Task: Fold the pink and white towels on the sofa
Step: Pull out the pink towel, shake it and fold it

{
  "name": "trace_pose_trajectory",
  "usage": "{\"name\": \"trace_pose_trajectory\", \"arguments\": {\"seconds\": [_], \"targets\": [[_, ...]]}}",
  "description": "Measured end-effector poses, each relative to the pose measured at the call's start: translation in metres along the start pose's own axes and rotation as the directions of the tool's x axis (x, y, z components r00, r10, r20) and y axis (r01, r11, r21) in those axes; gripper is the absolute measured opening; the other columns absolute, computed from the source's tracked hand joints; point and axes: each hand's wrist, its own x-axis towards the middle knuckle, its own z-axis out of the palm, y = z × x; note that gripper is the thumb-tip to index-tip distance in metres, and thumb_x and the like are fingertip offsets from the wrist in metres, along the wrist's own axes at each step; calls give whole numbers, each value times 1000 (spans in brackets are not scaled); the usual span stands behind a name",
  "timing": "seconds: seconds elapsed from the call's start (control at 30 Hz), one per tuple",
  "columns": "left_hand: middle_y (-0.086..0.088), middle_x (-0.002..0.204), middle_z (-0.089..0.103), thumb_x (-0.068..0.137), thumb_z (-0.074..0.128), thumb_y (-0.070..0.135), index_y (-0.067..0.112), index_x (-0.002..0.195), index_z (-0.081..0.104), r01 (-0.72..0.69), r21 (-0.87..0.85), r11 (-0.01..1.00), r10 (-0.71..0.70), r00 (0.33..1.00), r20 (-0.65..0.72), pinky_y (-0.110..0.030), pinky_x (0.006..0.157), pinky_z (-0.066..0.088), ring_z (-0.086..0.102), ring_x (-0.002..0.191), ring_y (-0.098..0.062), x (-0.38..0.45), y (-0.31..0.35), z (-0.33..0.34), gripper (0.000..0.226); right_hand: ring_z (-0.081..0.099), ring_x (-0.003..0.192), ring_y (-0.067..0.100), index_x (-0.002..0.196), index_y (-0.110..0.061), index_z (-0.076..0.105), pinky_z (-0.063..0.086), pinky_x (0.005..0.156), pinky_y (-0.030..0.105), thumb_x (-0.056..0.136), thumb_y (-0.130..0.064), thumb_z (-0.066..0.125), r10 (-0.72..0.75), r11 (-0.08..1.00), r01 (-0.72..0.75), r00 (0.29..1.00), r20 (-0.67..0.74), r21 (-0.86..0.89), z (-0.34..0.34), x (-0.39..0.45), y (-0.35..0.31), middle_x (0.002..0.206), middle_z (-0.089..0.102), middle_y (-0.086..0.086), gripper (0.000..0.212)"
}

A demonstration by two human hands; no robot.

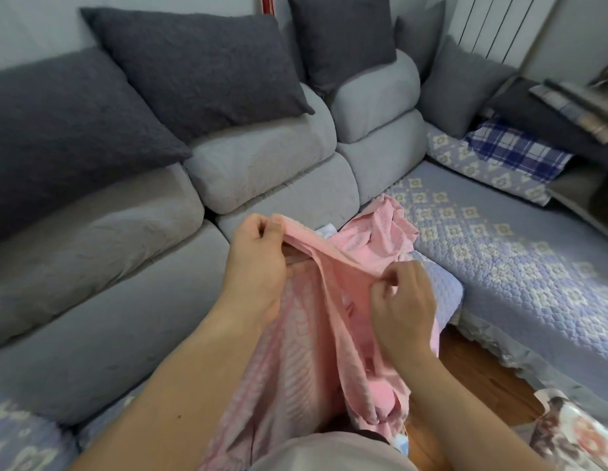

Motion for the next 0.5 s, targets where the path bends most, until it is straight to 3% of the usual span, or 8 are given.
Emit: {"name": "trace_pose_trajectory", "arguments": {"seconds": [0.07, 0.13, 0.2, 0.33, 0.43, 0.5], "targets": [[-17, 81, 68, 109, 41, 19, 9, 82, 48, 5, -34, 999, -5, 1000, 8, -42, 62, 62, 74, 73, -25, 0, 7, 7, 29, 50, 84, 20, 93, -14, 54, 42, 76, 30, 79, -9, 60, -40, 997, 38, 999, 24, 71, -3, 18, -7, 91, 51, -2, 15], [-13, 74, 67, 109, 42, 19, 9, 82, 48, 6, -52, 999, -4, 999, 32, -46, 64, 63, 74, 72, -25, 0, 14, 15, 29, 49, 92, 15, 106, -11, 57, 44, 83, 25, 80, -20, 63, -169, 979, 139, 964, 207, 152, -2, 22, -26, 100, 51, -2, 28], [-13, 74, 65, 108, 43, 20, 10, 82, 48, -10, -60, 998, 13, 999, 49, -46, 64, 62, 72, 72, -27, 1, 22, 22, 28, 51, 95, 18, 116, -10, 58, 46, 82, 31, 78, -25, 61, -230, 970, 193, 924, 306, 146, 2, 20, -43, 104, 52, -1, 41], [-17, 81, 66, 109, 42, 20, 7, 89, 50, -71, -40, 997, 74, 994, 80, -43, 62, 62, 73, 76, -31, 3, 42, 29, 25, 59, 91, 27, 101, -9, 67, 48, 67, 40, 85, -9, 59, -113, 993, 114, 993, 35, -15, -1, 52, -58, 98, 61, 5, 18], [-21, 86, 66, 109, 41, 21, 6, 93, 50, -96, -36, 995, 99, 991, 95, -44, 63, 62, 73, 80, -34, 5, 57, 33, 24, 51, 76, 24, 92, -11, 64, 34, 60, 31, 78, -5, 47, -167, 975, 170, 985, 33, -145, -15, 75, -56, 90, 60, 3, 22], [-18, 81, 66, 109, 41, 21, 8, 87, 49, -109, -51, 993, 114, 990, 84, -43, 61, 62, 72, 75, -30, 8, 68, 38, 26, 42, 70, 18, 90, -12, 62, 27, 58, 29, 74, 1, 51, -144, 959, 146, 989, 26, -243, -24, 79, -50, 86, 58, 1, 24]]}}
